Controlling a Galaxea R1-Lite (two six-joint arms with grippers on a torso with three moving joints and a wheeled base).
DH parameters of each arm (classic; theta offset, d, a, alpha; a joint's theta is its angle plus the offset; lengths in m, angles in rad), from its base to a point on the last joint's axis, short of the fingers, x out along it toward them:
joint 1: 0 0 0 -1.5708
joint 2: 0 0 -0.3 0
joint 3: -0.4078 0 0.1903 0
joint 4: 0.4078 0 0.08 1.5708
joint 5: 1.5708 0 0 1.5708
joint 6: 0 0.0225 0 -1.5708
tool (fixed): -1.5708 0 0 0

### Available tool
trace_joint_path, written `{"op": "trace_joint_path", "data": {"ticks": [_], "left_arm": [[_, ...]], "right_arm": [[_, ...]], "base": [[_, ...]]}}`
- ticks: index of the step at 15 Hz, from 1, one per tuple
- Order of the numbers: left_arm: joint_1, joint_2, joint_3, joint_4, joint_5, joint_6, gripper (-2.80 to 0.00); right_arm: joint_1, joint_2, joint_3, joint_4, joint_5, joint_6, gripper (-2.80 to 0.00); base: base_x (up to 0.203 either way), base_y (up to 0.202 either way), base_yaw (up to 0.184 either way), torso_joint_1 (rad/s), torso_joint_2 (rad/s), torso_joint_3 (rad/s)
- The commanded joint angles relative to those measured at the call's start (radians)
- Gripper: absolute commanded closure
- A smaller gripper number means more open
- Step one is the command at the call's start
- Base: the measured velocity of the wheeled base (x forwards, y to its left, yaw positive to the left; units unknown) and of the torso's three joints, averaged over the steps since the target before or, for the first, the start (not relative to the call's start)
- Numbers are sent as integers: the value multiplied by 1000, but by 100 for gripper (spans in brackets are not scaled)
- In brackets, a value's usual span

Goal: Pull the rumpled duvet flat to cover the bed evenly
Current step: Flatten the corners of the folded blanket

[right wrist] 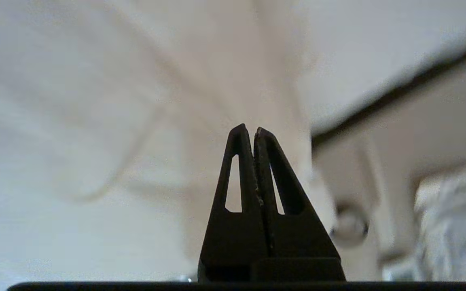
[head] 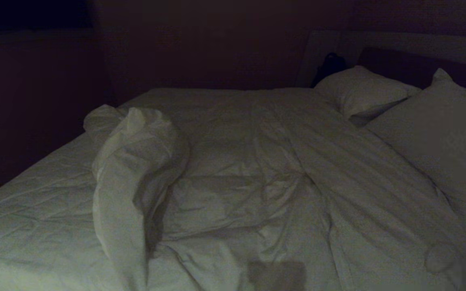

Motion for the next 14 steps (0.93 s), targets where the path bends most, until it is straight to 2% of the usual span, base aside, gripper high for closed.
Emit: {"op": "trace_joint_path", "data": {"ticks": [1, 3, 6, 12, 14], "left_arm": [[0, 0, 0, 1, 0, 0, 0], [0, 0, 0, 1, 0, 0, 0], [0, 0, 0, 1, 0, 0, 0], [0, 0, 0, 1, 0, 0, 0], [0, 0, 0, 1, 0, 0, 0]], "right_arm": [[27, -173, -85, 498, 75, 6, 0], [63, -269, -138, 616, 156, 39, 0], [112, -375, -156, 670, 248, 57, 0], [349, -505, -83, 670, 264, 144, 0], [387, -570, -42, 669, 265, 146, 0]], "base": [[0, 0, 0, 0, 0, 0], [0, 0, 0, 0, 0, 0], [0, 0, 0, 0, 0, 0], [0, 0, 0, 0, 0, 0], [0, 0, 0, 0, 0, 0]]}}
